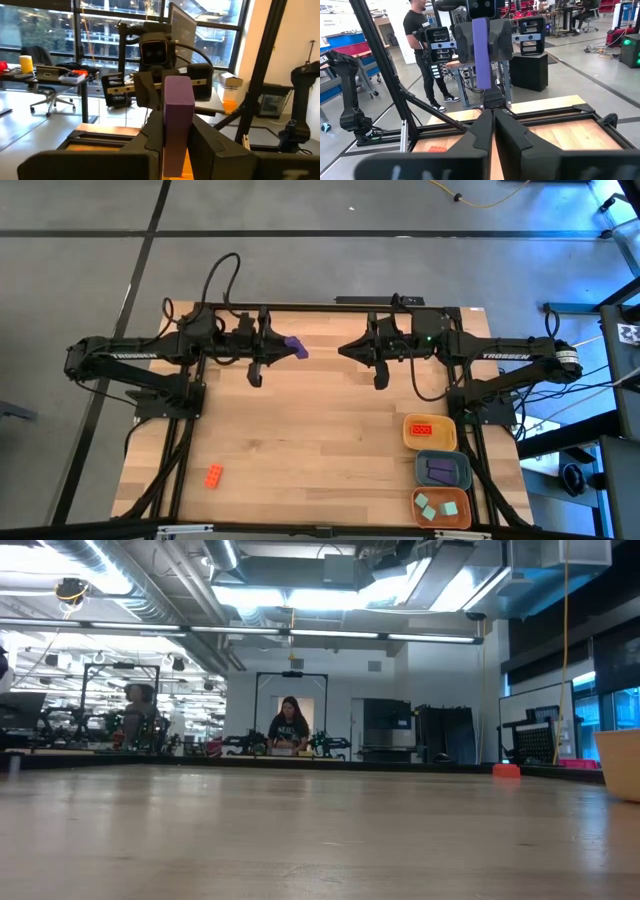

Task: Sort & place blocks by color
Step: Put the violet block into the blue bin

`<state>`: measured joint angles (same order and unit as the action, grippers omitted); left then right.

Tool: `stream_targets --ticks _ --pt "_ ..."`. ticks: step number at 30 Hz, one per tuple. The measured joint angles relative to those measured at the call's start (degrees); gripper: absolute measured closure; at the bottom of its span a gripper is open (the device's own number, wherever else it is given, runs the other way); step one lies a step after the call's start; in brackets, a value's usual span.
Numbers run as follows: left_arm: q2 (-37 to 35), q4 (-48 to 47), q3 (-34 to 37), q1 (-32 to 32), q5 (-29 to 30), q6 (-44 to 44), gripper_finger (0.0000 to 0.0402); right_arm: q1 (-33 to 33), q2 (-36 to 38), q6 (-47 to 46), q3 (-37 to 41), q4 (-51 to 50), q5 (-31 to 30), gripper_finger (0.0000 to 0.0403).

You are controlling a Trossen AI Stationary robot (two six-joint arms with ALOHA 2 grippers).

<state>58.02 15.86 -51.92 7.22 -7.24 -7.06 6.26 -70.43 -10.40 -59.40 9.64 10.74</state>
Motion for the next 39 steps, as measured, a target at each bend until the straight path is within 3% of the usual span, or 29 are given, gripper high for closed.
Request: stream_targets --ticks 9,12,15,23,27,32,39 --pt "0.0 0.0 0.0 0.0 -2.1 0.19 0.0356 0.0 0.0 0.18 0.0 -0.08 -0.07 0.0377" --pt "0.37 0.12 -0.01 0.0 -1.27 0.19 0.0356 0.0 0.0 -1.6 0.0 -0.28 -0.08 0.036" --pt "1.45 -0.26 0.0 0.0 -1.27 0.16 0.0356 0.0 -0.28 -3.73 -0.02 -0.43 -0.05 0.0308" --pt "4.87 0.55 -0.17 0.0 -1.13 -0.27 0.0356 -0.24 -2.64 -5.22 -2.56 -1.47 -0.13 0.011" --pt "8.58 0.91 -2.92 0.0 -1.1 0.04 0.0356 -1.21 -5.86 -0.85 -6.05 -5.01 -1.23 0.0059" --pt "12.23 0.64 -6.02 0.3 -0.97 1.56 0.0356 -1.64 -9.03 0.47 -9.18 -9.46 -3.11 0.0061" --pt "12.89 0.61 -6.27 0.37 -0.68 1.67 0.0356 -1.63 -9.09 1.59 -9.9 -9.39 -2.15 0.0126"
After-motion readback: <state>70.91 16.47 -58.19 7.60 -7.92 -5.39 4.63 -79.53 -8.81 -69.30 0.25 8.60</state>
